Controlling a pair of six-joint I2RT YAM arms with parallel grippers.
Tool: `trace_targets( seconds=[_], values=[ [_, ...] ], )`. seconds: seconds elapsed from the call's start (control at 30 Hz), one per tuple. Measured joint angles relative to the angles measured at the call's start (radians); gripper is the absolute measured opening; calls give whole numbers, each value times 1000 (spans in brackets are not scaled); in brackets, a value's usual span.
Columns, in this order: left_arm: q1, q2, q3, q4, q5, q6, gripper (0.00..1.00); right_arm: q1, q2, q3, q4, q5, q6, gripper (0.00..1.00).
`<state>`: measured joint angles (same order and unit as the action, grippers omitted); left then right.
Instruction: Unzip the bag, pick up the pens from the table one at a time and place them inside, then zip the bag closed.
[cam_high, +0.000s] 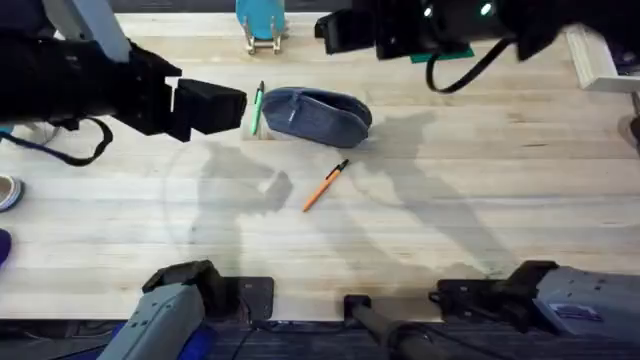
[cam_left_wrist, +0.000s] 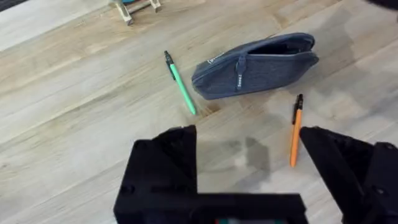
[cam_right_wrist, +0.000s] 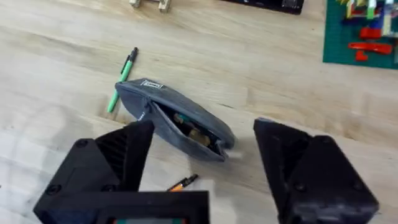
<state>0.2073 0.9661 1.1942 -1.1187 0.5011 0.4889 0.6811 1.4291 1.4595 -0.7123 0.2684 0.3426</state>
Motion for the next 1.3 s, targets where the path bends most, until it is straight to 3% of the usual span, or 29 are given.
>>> trace_targets(
  seconds=[0.13,0.2,0.3,0.33,0.73,1.1,1.3],
  values=[
    [0,0,0,0,0,0,995,0,39,93,-66,-17,-32,716],
    [0,0,0,0,0,0,996,0,72,130,-90,-24,-48,533],
    [0,0,0,0,0,0,995,0,123,174,-131,-30,-65,138],
    [0,0,0,0,0,0,995,0,140,189,-147,-33,-68,56],
    [0,0,0,0,0,0,995,-6,237,232,-255,-105,-221,28],
    [0,0,0,0,0,0,996,-30,350,234,-257,-295,-617,30],
    [0,0,0,0,0,0,996,-40,366,234,-258,-363,-742,30]
  ],
)
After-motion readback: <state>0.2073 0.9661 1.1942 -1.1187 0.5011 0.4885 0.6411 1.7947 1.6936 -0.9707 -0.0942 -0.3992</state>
